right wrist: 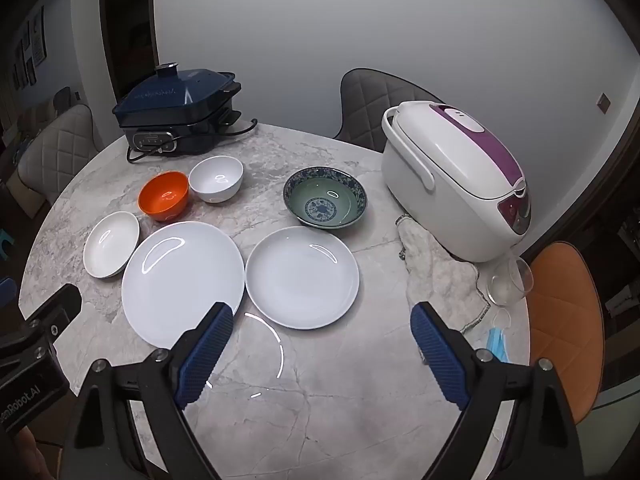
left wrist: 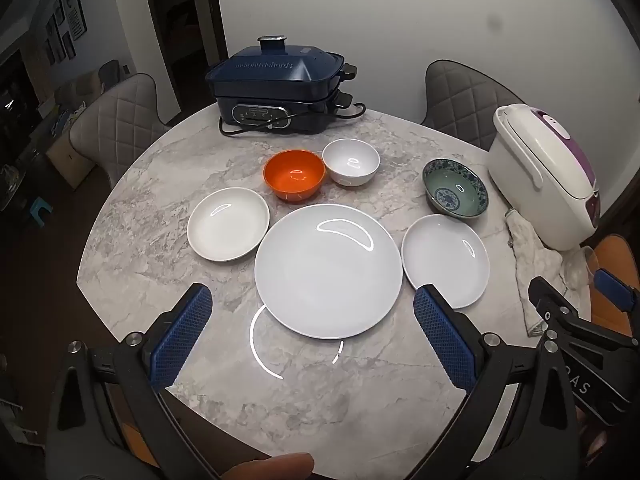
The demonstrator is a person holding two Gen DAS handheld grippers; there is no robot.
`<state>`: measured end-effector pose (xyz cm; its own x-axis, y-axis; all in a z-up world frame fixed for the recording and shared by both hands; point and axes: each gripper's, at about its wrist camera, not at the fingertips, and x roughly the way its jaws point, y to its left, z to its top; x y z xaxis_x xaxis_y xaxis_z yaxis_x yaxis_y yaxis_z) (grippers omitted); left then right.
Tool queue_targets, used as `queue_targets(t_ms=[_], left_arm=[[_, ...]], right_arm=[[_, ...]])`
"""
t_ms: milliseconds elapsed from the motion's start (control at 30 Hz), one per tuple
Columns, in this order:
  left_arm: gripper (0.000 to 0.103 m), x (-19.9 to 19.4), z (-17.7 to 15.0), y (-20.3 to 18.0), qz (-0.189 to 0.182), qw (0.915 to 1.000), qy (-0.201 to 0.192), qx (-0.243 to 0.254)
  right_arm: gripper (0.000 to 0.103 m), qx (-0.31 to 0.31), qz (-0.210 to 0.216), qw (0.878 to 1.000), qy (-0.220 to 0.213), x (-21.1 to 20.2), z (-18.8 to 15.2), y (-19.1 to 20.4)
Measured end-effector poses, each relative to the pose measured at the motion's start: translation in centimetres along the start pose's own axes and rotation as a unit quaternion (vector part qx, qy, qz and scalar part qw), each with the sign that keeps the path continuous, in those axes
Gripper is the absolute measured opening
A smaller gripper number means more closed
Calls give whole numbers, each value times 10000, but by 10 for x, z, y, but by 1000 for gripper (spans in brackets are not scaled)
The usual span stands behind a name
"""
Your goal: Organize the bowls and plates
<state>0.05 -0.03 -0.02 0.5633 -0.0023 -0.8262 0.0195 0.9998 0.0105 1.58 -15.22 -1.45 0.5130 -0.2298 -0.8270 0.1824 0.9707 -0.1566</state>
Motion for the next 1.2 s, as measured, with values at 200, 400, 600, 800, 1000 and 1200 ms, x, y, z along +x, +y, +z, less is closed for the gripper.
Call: queue_targets(t_ms=[200, 400, 600, 800, 1000, 1200], left_arm=[[102, 0, 1, 0, -19, 10000, -25, 23], [102, -1, -6, 1, 28, 10000, 7, 10], [102, 1, -7, 2, 32, 10000, 16, 7], [102, 3, -9, 1, 34, 10000, 18, 4], [102, 4, -11, 0, 32, 10000, 26, 4], [102, 4, -11, 0, 28, 10000, 38, 9]], right_arm=[[92, -20, -17, 10000, 20, 1, 0, 1], [92, -19, -23, 10000, 20, 2, -1, 1], [92, -20, -19, 10000, 30, 3, -1, 1], [92, -17, -17, 10000, 31, 4, -1, 1], [92, -20, -18, 10000, 43, 4, -2, 2], [92, -22, -20, 10000, 54, 5, -1, 2]])
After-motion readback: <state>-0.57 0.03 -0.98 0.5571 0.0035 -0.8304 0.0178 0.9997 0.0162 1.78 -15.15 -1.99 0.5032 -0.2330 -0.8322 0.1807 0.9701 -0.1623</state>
